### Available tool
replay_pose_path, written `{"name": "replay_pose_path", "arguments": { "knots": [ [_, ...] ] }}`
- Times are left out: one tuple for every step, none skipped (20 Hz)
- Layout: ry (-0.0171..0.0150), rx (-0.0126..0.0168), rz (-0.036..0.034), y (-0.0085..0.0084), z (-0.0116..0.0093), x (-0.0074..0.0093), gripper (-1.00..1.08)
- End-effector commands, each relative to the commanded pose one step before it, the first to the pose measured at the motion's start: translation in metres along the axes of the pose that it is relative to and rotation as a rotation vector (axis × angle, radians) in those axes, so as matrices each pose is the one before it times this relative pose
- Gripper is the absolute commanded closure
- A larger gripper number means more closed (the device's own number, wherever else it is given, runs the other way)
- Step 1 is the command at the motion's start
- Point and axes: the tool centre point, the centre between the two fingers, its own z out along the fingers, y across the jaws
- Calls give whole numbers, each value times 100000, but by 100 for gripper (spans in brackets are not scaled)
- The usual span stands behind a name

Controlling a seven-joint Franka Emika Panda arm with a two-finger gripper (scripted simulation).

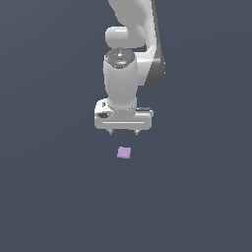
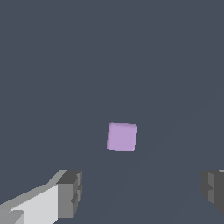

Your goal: Pick up the object and move it to a goal position.

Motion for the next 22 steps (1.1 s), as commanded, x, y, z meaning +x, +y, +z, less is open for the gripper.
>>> {"name": "replay_pose_path", "arguments": {
  "knots": [
    [0, 0, 0, 1, 0, 0, -100],
    [25, 68, -66, -68, -32, 12, -100],
    [49, 140, -127, -169, -79, 40, -100],
    [97, 266, -242, -292, -140, 61, -100],
    [134, 344, -312, -384, -191, 78, -100],
    [122, 276, -248, -308, -164, 59, -100],
    [91, 165, -147, -186, -112, 32, -100],
    [0, 0, 0, -43, -20, 17, -100],
    [0, 0, 0, 29, 12, -12, -100],
    [-61, -26, 18, 45, 60, -3, -100],
    [-137, -1, -15, 15, 108, 19, -100],
    [-215, 9, -34, 9, 164, 33, -100],
    [-282, 5, -38, 20, 217, 40, -100],
    [-343, -2, -38, 34, 267, 46, -100],
    [-406, -5, -42, 43, 318, 54, -100],
    [-461, -3, -49, 48, 362, 60, -100],
    [-523, 0, -59, 51, 411, 68, -100],
    [-586, 1, -66, 58, 463, 75, -100],
    [-651, 2, -72, 66, 517, 81, -100],
    [-717, 4, -79, 73, 571, 87, -100],
    [-783, 7, -87, 80, 627, 92, -100],
    [-852, 10, -94, 87, 686, 97, -100]
  ]
}}
